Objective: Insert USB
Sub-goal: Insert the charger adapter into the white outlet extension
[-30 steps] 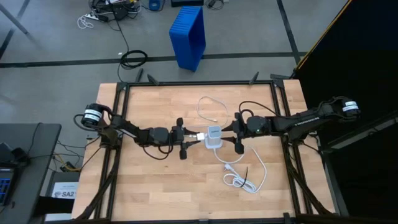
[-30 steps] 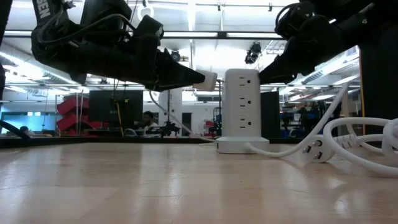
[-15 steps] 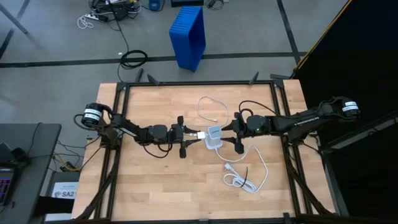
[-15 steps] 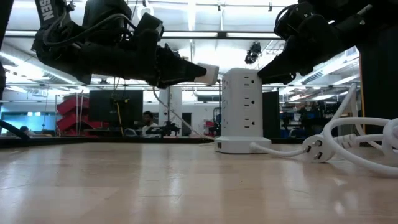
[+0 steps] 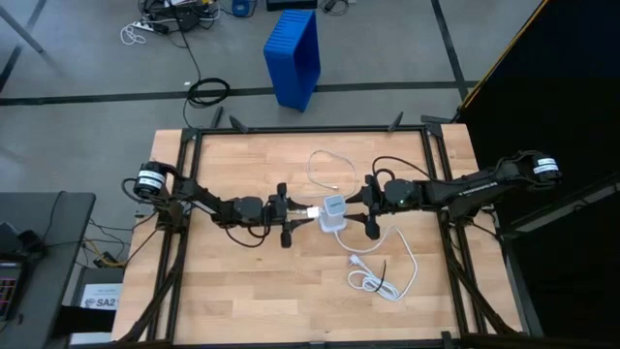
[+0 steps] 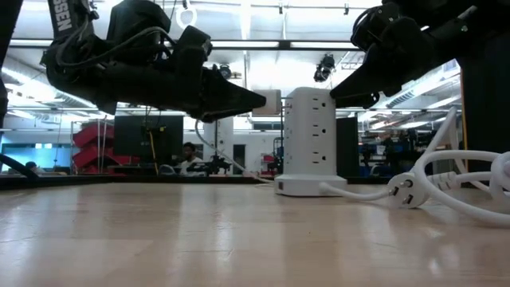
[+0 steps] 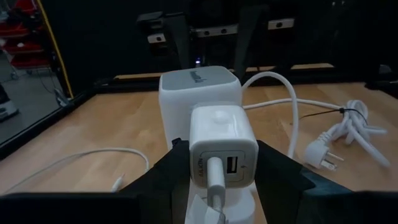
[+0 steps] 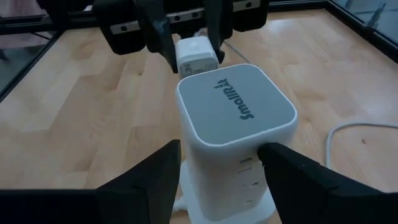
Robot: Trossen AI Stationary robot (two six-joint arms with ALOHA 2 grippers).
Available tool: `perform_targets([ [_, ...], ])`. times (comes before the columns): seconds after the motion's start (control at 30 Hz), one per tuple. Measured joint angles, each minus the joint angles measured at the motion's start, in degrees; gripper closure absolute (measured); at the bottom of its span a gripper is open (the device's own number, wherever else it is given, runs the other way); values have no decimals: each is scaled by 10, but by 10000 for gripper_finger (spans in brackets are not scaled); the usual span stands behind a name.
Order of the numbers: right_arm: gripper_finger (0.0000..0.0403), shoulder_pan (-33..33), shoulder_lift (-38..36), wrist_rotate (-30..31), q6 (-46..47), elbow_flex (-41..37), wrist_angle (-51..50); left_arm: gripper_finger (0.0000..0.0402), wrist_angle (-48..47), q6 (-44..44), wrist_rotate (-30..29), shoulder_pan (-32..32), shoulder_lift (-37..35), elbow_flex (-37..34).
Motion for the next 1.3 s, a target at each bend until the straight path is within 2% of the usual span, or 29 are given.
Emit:
perform_targets([
  [1.03,200,0,0,-3,10,0,0,275,13,-6,-23,9,1,-23],
  [1.3,205,0,0,-4,3,0,20,275,16,-5,9,9,1,-23],
])
